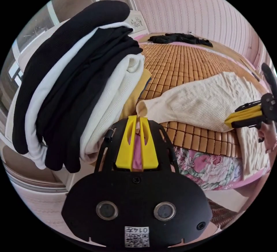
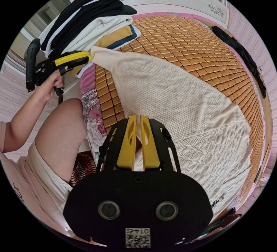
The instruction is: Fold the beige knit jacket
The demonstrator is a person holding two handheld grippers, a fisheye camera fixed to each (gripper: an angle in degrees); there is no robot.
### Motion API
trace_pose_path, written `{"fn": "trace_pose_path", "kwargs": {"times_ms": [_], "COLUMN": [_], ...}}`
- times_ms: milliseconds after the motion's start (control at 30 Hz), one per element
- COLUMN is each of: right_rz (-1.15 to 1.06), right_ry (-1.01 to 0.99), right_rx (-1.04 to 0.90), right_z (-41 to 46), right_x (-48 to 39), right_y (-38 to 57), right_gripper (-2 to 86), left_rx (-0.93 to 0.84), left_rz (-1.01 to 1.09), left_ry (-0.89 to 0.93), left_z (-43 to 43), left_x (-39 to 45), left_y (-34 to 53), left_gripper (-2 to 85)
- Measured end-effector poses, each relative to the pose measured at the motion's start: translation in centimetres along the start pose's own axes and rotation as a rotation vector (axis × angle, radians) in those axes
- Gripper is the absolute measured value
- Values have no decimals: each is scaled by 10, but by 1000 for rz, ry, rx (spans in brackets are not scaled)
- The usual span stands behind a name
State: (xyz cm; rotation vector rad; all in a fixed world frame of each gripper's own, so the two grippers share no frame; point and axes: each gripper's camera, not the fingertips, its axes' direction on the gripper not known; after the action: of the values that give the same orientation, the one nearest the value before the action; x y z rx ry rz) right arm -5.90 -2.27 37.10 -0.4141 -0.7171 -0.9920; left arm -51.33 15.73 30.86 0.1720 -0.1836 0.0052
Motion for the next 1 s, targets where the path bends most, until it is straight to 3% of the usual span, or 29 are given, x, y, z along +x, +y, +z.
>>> {"fn": "trace_pose_path", "kwargs": {"times_ms": [100, 200, 300, 400, 533, 667, 833, 933, 1000], "right_rz": [27, 25, 70, 108, 164, 217, 408, 618, 741], "right_ry": [23, -18, -45, -95, -90, -88, 9, 87, 153], "right_rx": [51, -26, 43, 36, 138, 119, 90, 47, 23], "right_z": [-5, 9, 4, -8, -37, -52, -84, -104, -118], "right_x": [0, 4, 11, 17, 20, 27, 46, 64, 76], "right_y": [11, 18, 36, 54, 103, 165, 267, 341, 383], "right_gripper": [19, 21, 23, 30, 34, 39, 46, 47, 49], "left_rx": [86, 119, 5, -130, -181, -208, 8, 66, -11], "left_rz": [17, 12, 20, 50, 76, 167, 183, 215, 303], "left_ry": [-32, -83, 43, -34, -66, -79, -38, 181, 473], "left_z": [-25, -22, 25, 69, 87, 89, 10, -30, -31], "left_x": [16, 29, 35, 32, 28, 38, 51, 77, 121], "left_y": [-1, 2, 0, -6, -13, -15, -10, 3, 23], "left_gripper": [45, 36, 34, 34, 9, -2, -1, -6, -7]}}
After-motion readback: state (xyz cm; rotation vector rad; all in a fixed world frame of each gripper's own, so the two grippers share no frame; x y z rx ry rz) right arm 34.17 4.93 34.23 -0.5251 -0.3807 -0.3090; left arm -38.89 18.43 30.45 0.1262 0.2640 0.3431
